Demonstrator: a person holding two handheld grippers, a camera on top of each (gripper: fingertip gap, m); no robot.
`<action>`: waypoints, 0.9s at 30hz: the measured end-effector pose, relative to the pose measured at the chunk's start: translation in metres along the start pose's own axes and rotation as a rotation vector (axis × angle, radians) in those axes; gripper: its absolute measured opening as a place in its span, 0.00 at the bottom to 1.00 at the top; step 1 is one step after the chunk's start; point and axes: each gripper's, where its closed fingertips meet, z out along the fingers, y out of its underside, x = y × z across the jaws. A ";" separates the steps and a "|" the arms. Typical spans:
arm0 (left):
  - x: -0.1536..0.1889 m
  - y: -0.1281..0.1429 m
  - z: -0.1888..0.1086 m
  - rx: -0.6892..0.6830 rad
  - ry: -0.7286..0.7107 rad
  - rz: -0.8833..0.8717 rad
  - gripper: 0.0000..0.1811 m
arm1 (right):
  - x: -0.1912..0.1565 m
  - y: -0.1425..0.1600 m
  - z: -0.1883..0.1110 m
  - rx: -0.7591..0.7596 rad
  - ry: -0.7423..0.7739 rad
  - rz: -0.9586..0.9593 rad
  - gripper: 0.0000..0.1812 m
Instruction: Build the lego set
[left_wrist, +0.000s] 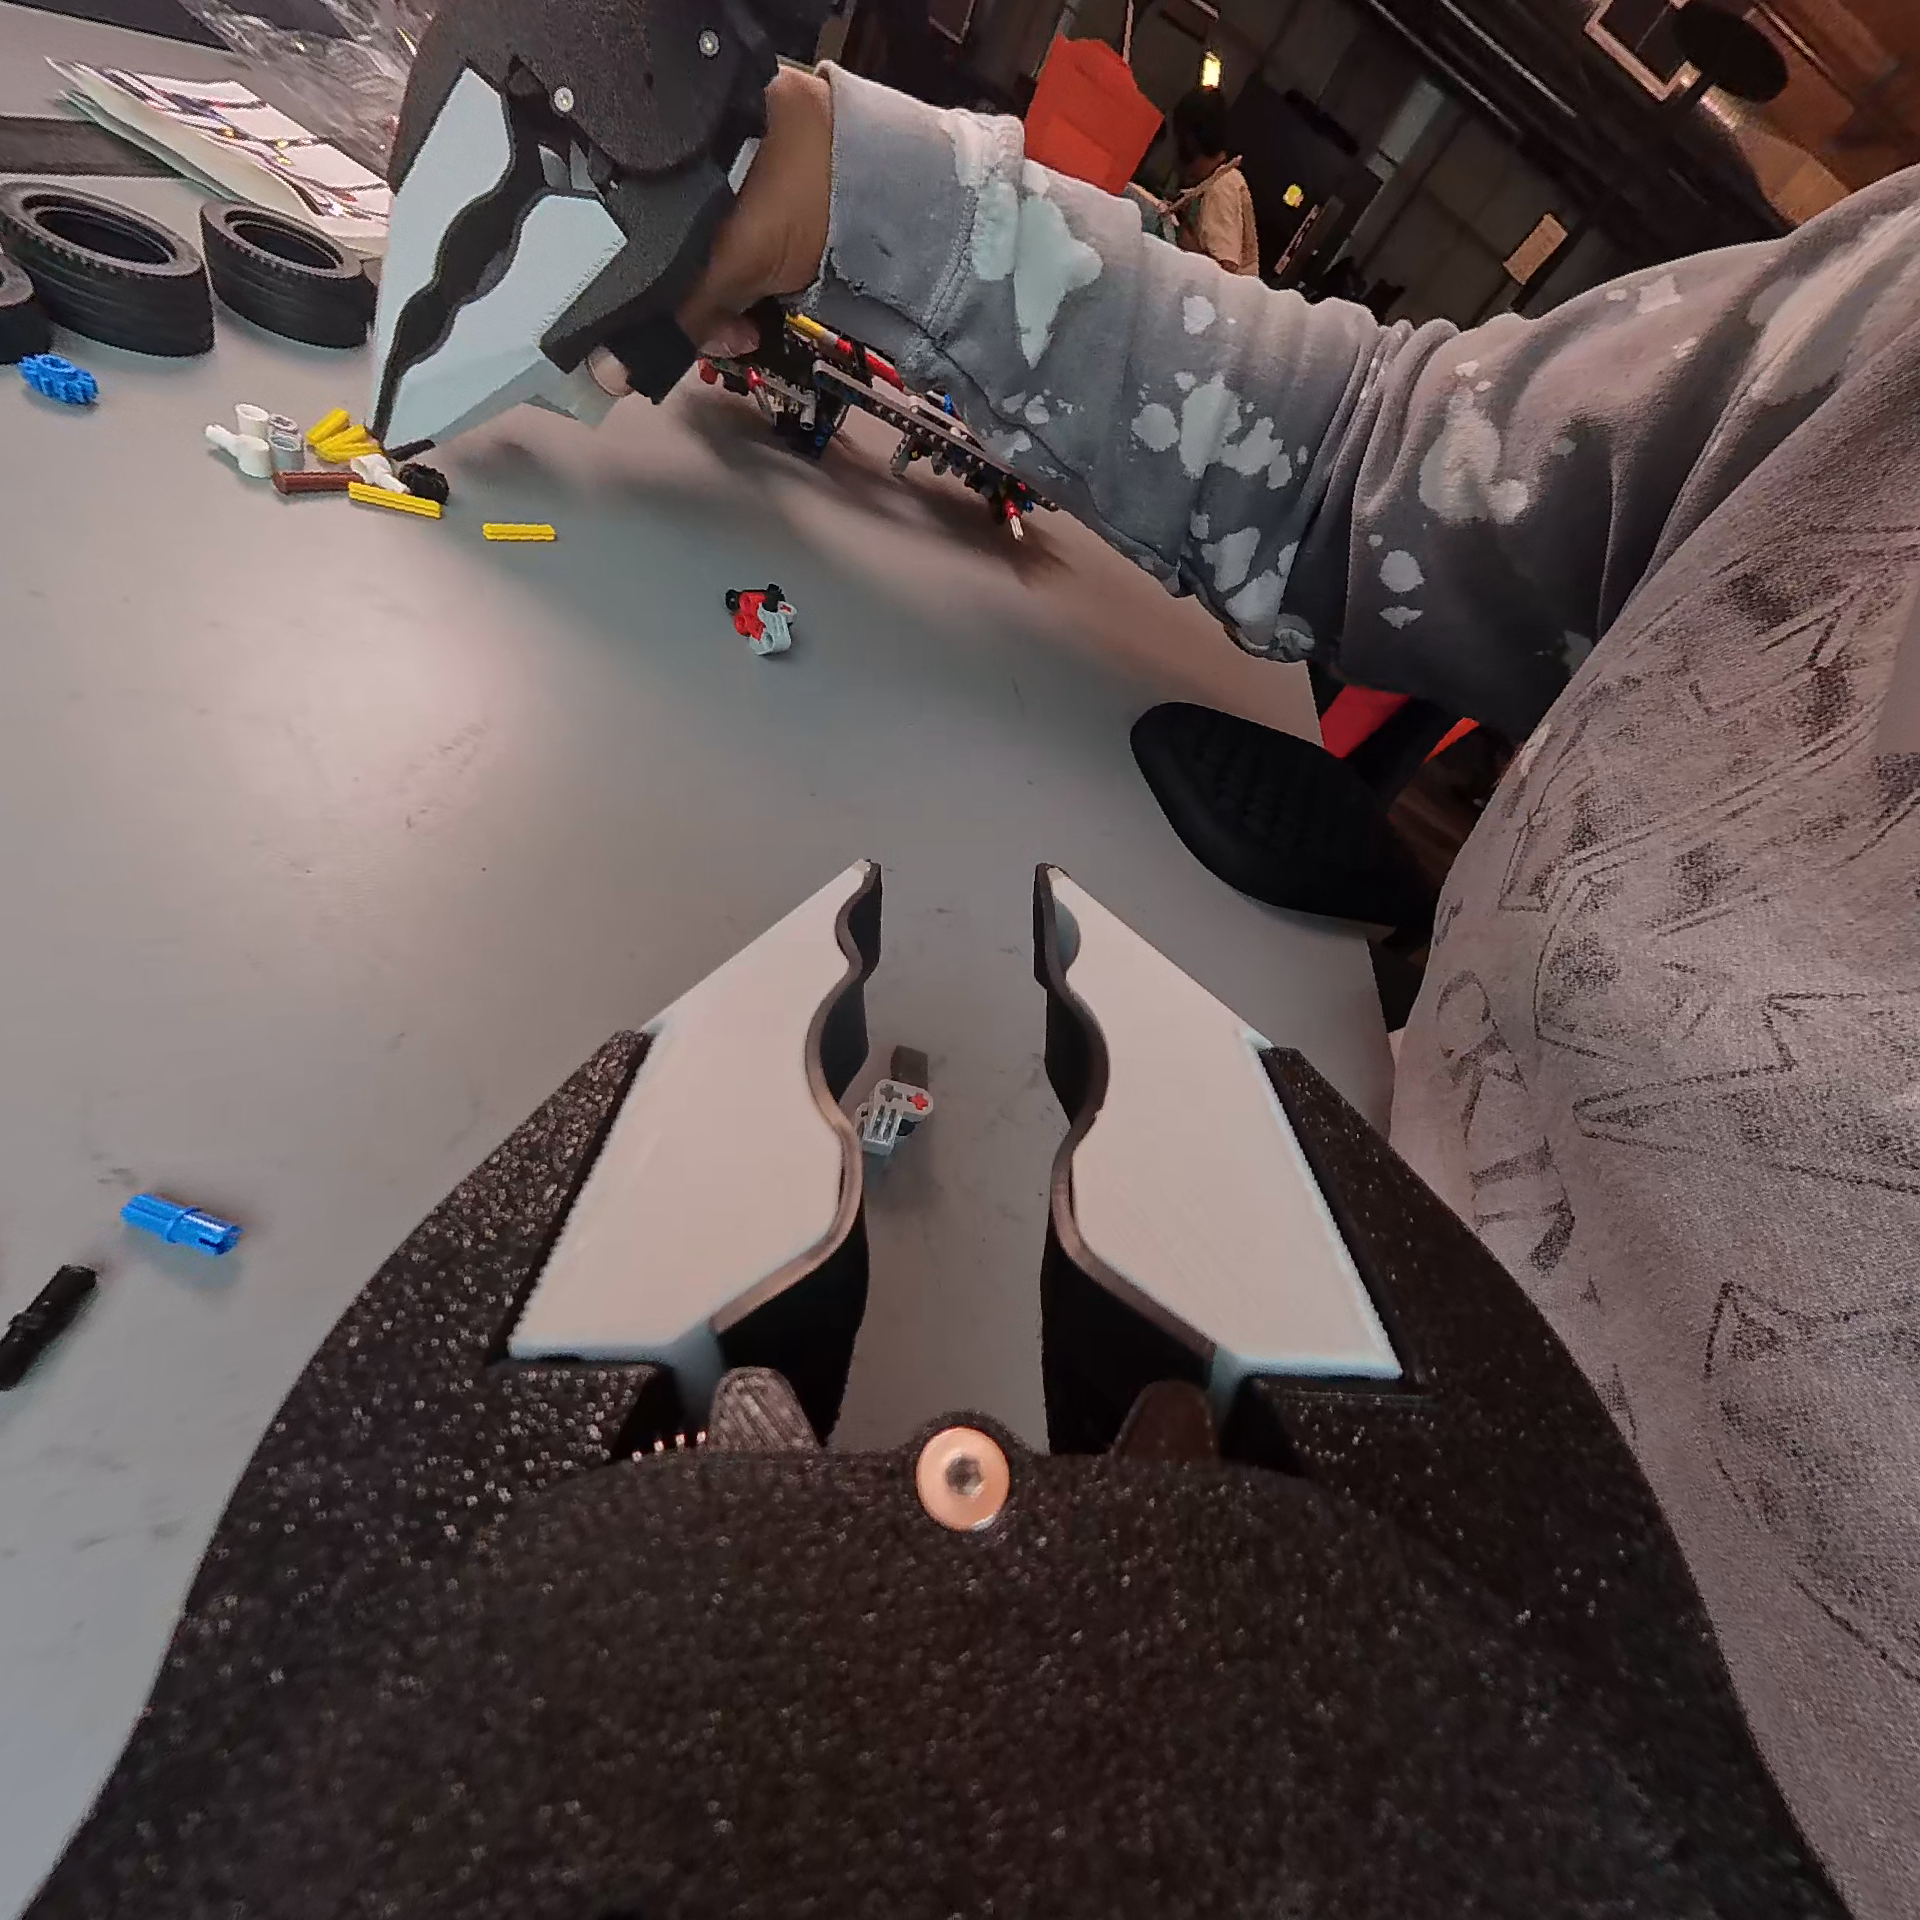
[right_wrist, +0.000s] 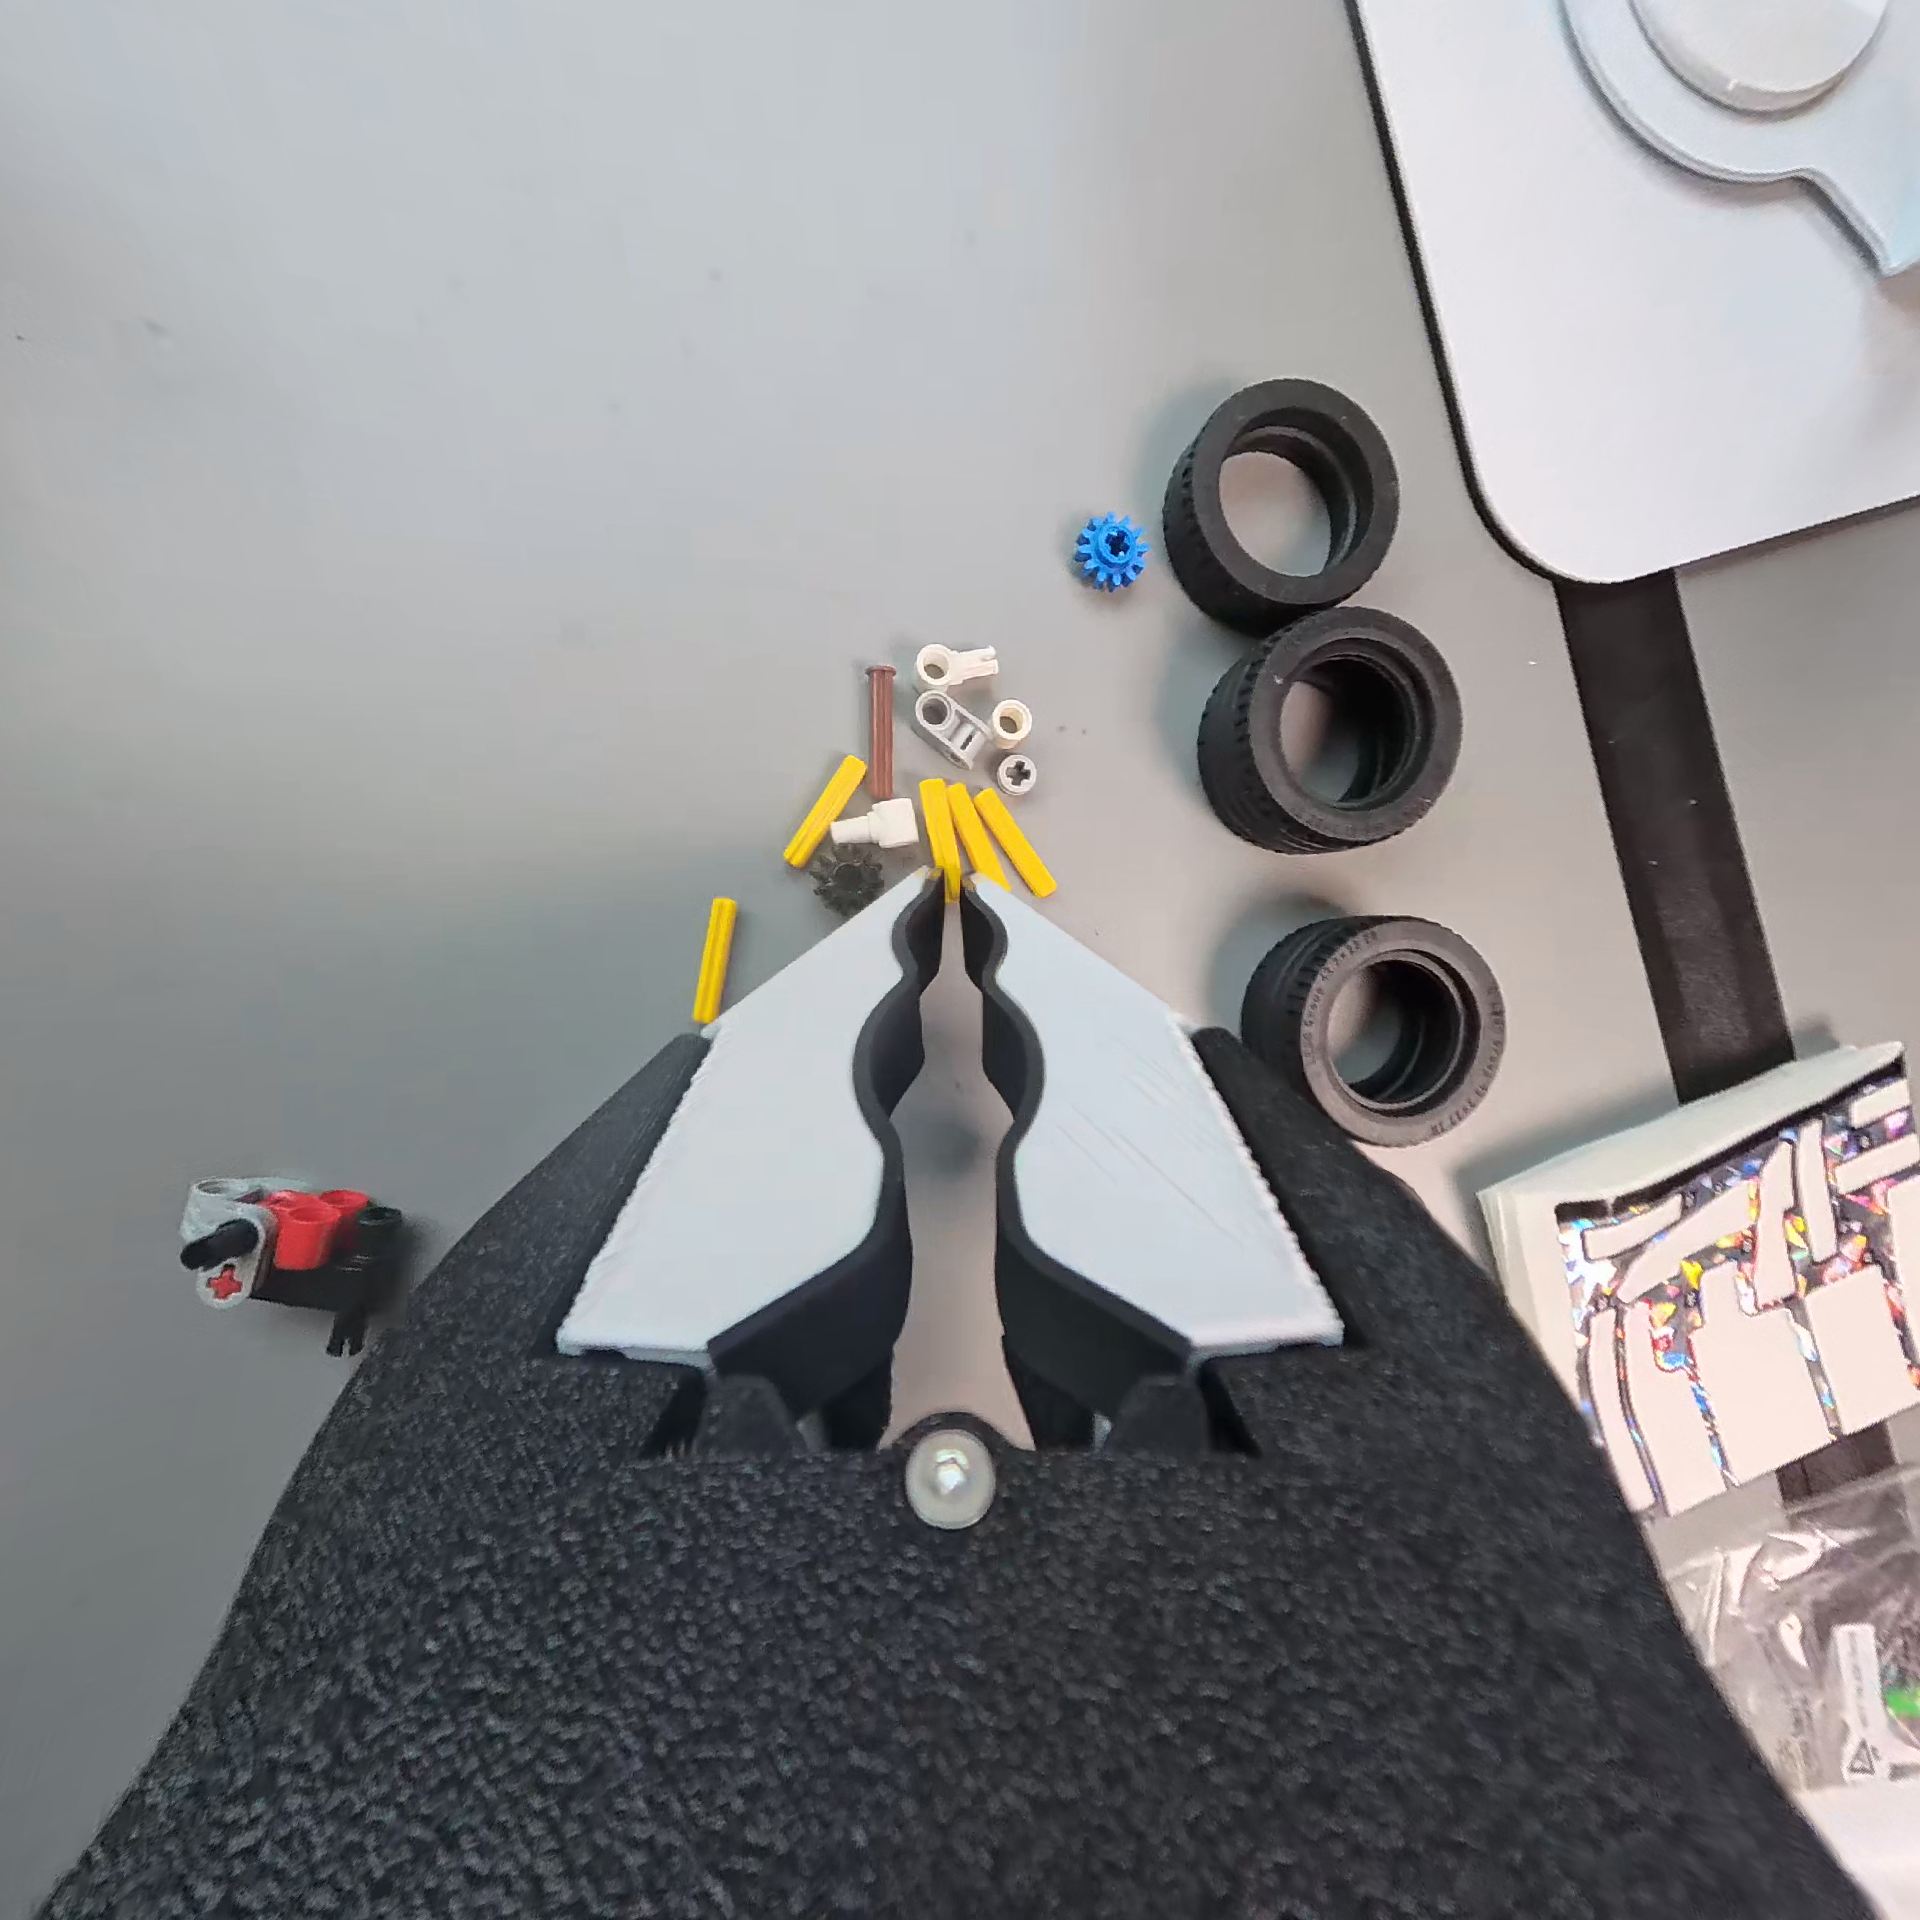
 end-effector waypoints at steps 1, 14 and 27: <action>0.000 0.000 0.000 -0.001 -0.001 0.001 0.16 | -0.003 -0.001 0.001 -0.002 -0.015 -0.004 0.01; 0.001 0.004 0.003 -0.021 0.007 0.001 0.16 | -0.005 -0.003 0.005 0.025 -0.113 0.028 0.02; 0.006 -0.028 0.003 0.160 0.062 -0.187 0.17 | -0.187 -0.065 -0.079 0.360 -0.007 -0.225 0.01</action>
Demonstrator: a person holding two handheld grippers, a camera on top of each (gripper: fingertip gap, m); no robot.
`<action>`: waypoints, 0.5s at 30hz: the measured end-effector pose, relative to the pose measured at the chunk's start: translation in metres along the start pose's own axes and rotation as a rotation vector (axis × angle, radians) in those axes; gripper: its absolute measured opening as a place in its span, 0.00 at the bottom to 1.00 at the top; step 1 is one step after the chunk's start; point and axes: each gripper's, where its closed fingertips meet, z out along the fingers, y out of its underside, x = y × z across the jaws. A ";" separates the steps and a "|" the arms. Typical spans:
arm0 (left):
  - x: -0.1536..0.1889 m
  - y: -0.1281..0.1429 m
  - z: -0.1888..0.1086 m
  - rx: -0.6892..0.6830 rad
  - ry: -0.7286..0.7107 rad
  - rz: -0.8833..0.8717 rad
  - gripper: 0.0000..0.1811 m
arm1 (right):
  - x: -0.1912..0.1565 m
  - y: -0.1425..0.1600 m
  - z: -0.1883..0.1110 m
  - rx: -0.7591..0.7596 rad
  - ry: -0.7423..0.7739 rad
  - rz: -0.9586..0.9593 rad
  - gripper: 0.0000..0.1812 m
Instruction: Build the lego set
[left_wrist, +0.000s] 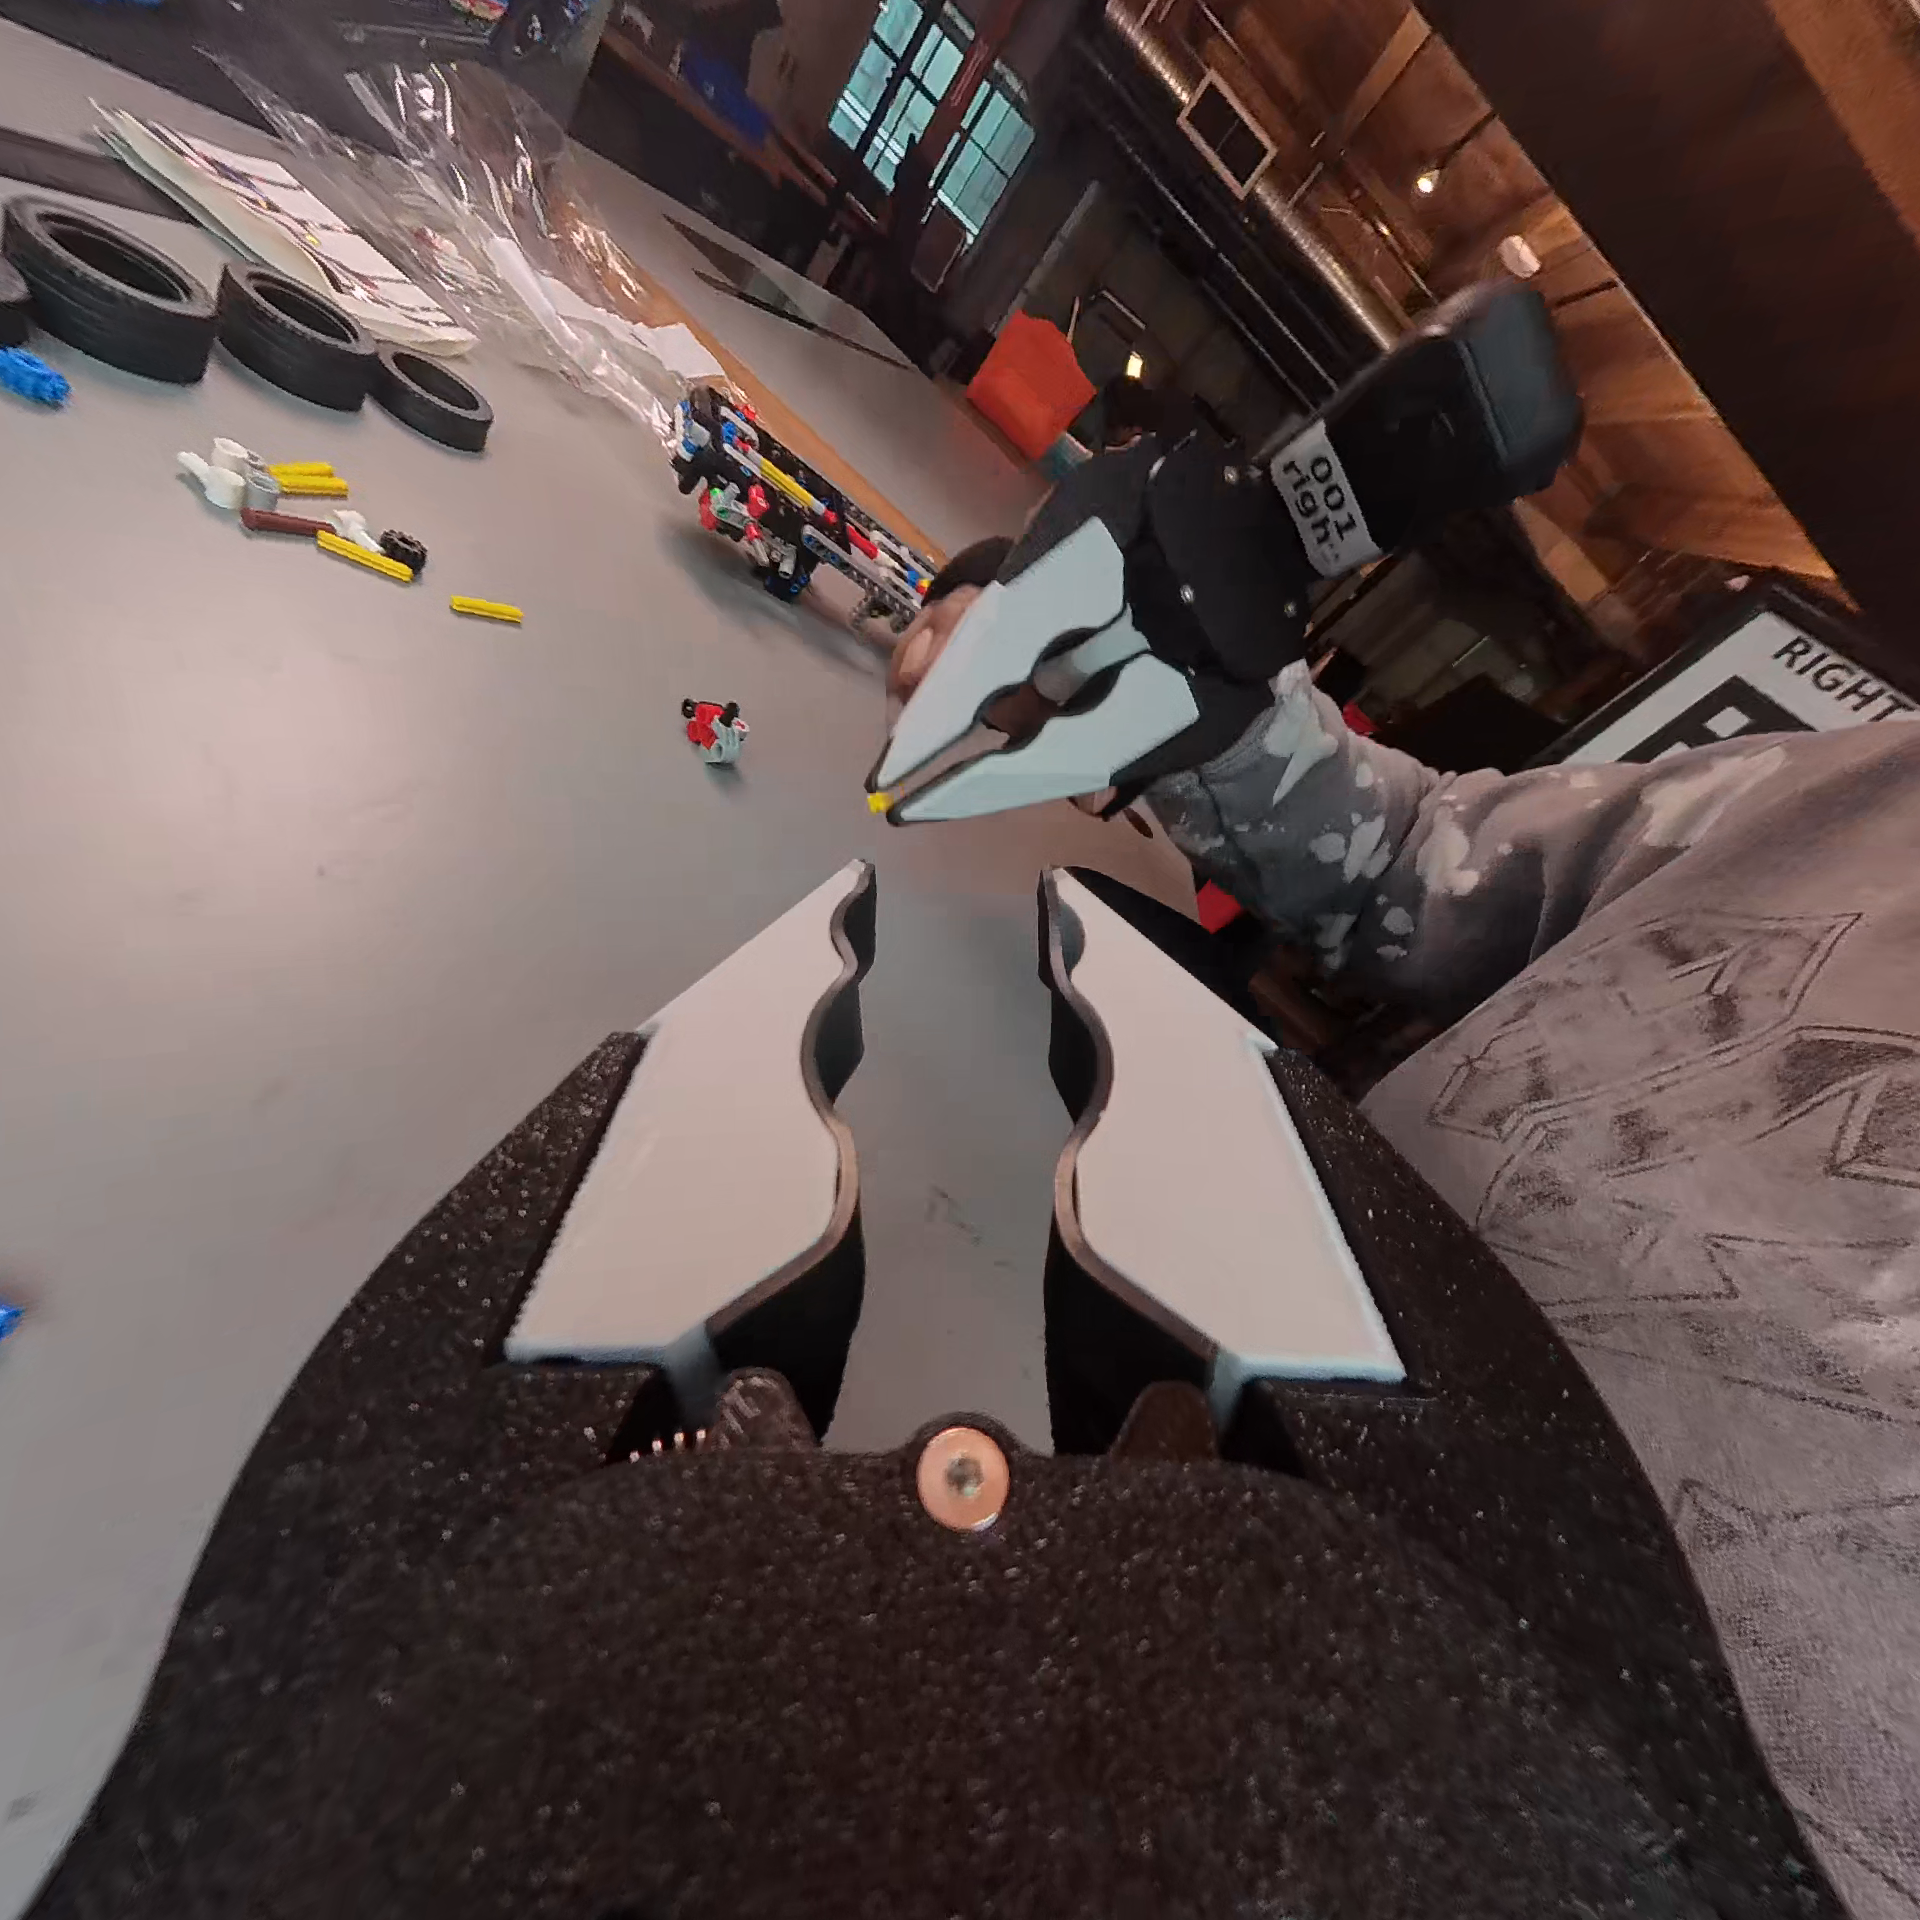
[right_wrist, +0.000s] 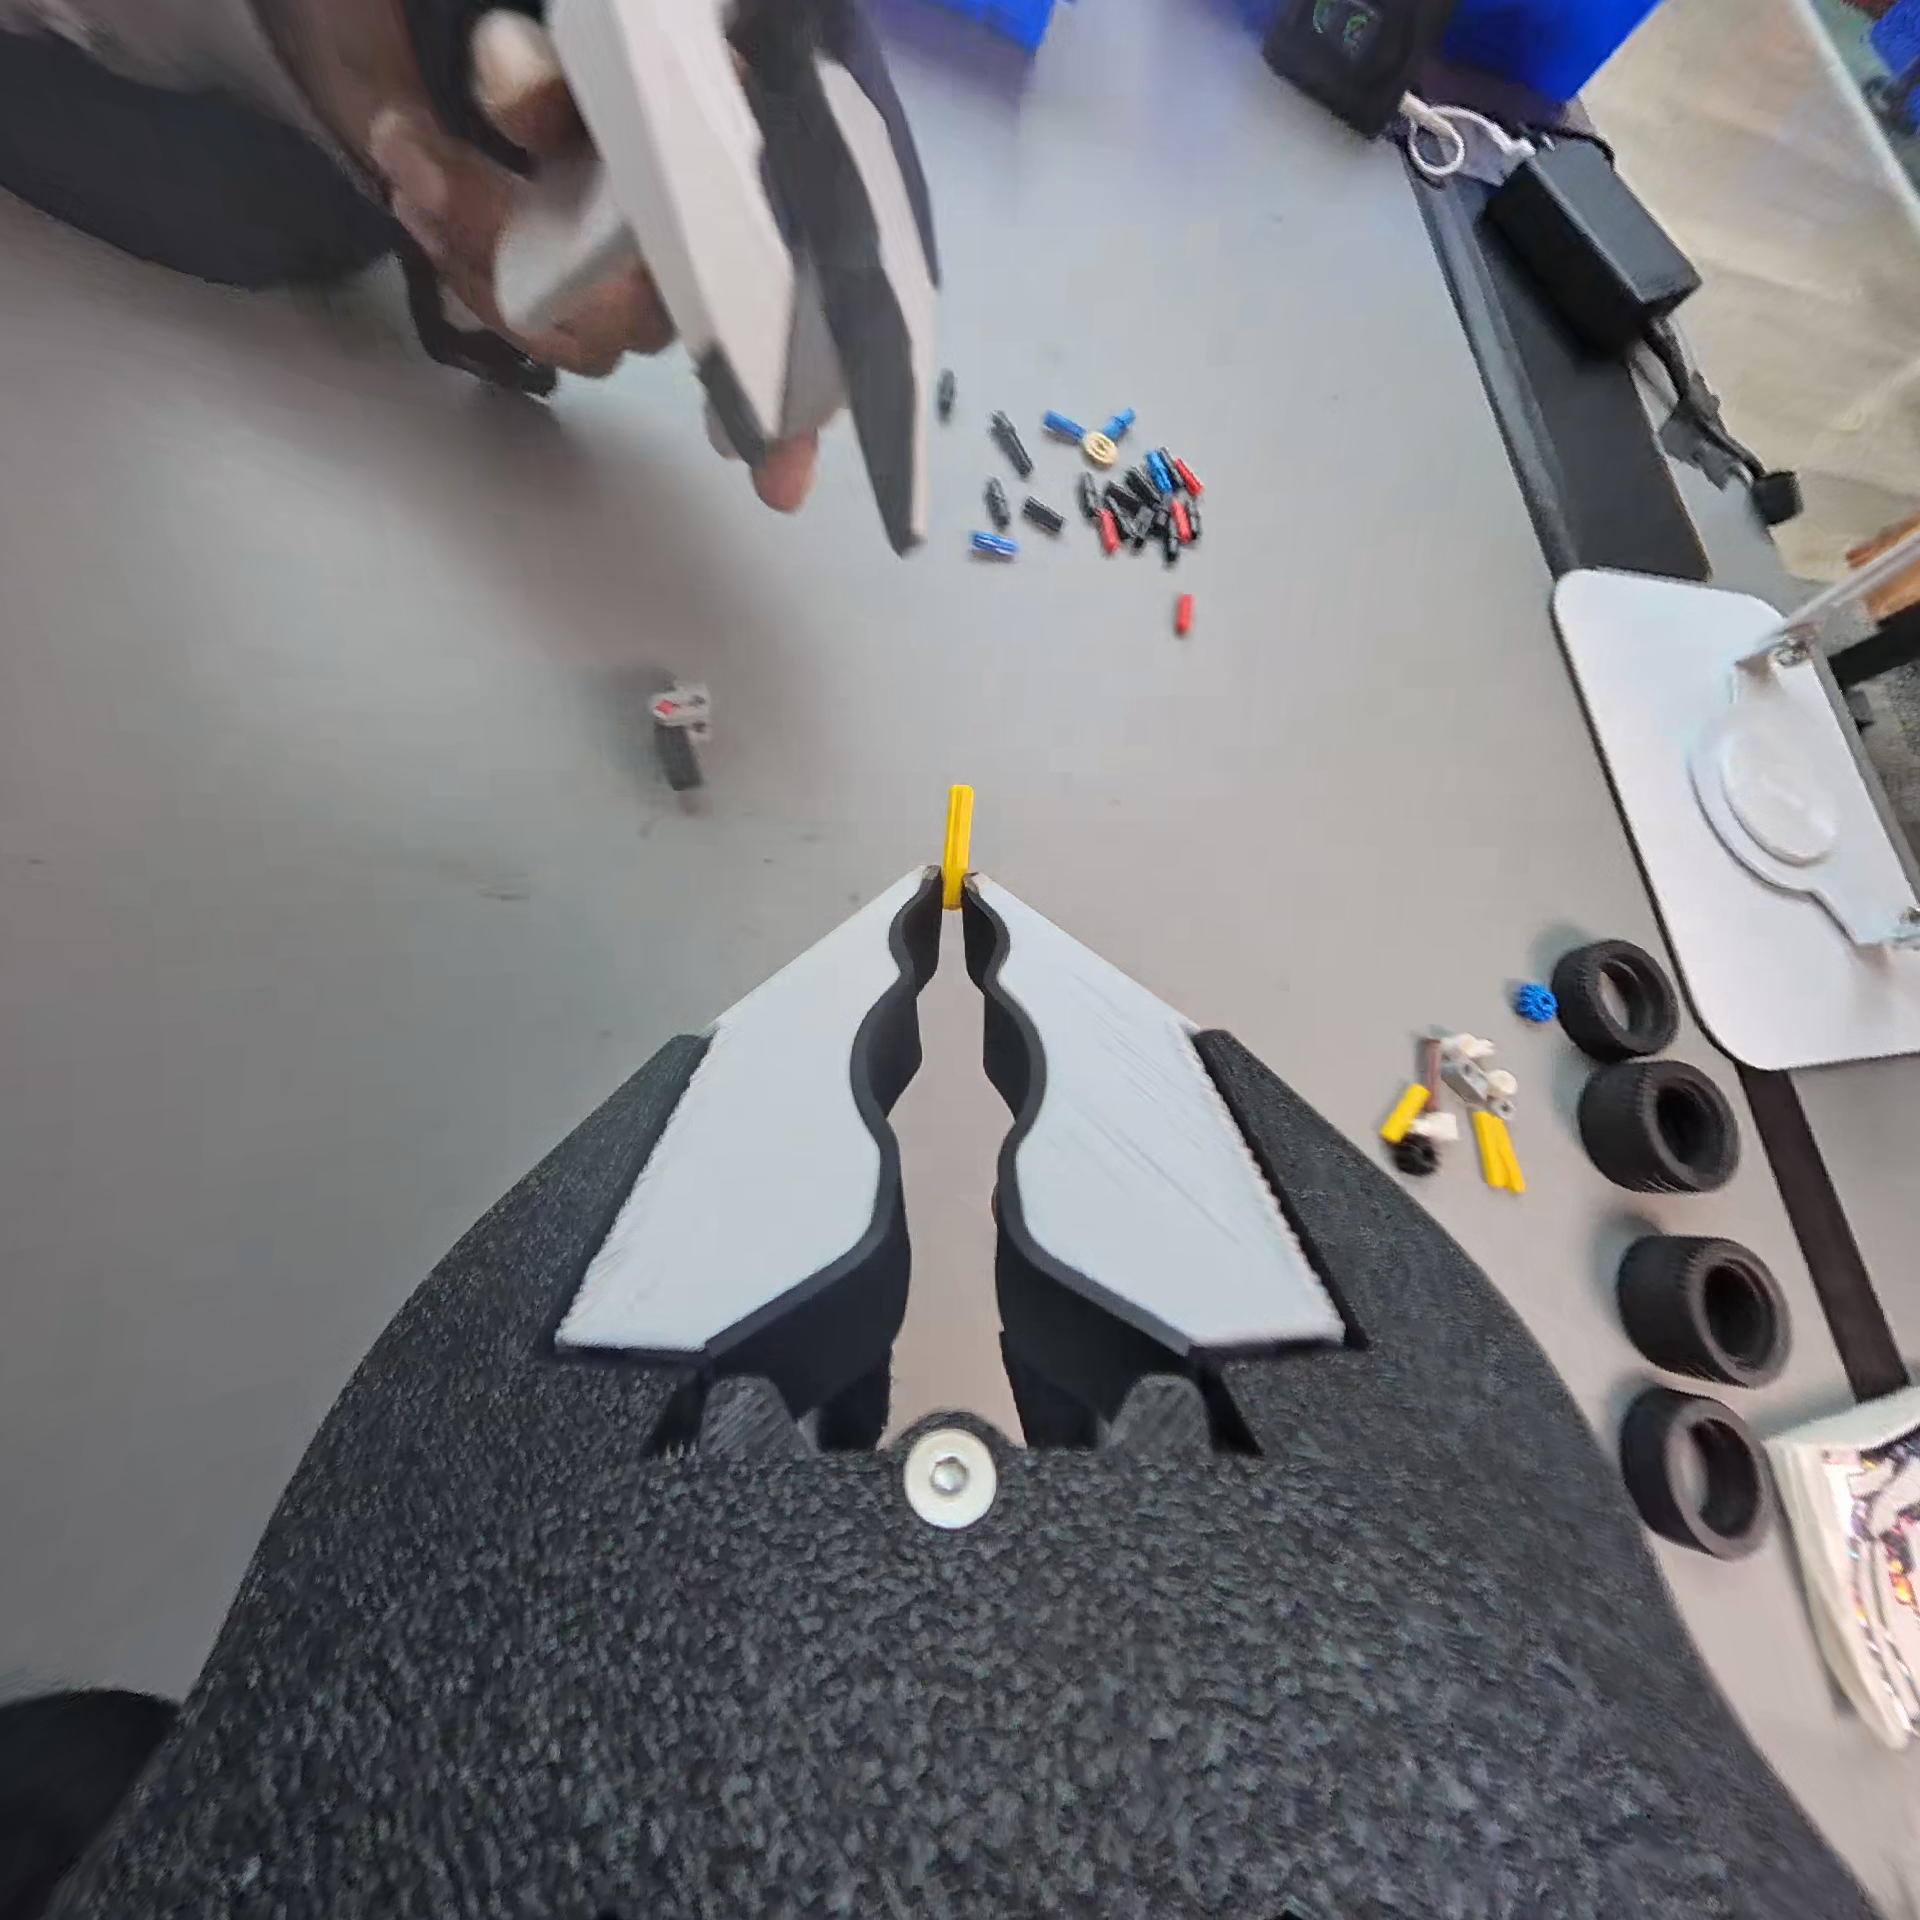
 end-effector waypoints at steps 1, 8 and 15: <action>0.004 0.004 0.004 -0.012 0.027 -0.036 0.17 | -0.013 -0.005 0.002 0.017 0.004 -0.005 0.01; 0.016 0.017 0.014 -0.074 0.019 0.029 0.15 | -0.041 -0.032 0.004 0.079 0.095 -0.075 0.01; 0.029 0.020 0.011 -0.086 0.010 0.135 0.06 | -0.050 -0.047 -0.004 0.081 0.122 -0.163 0.01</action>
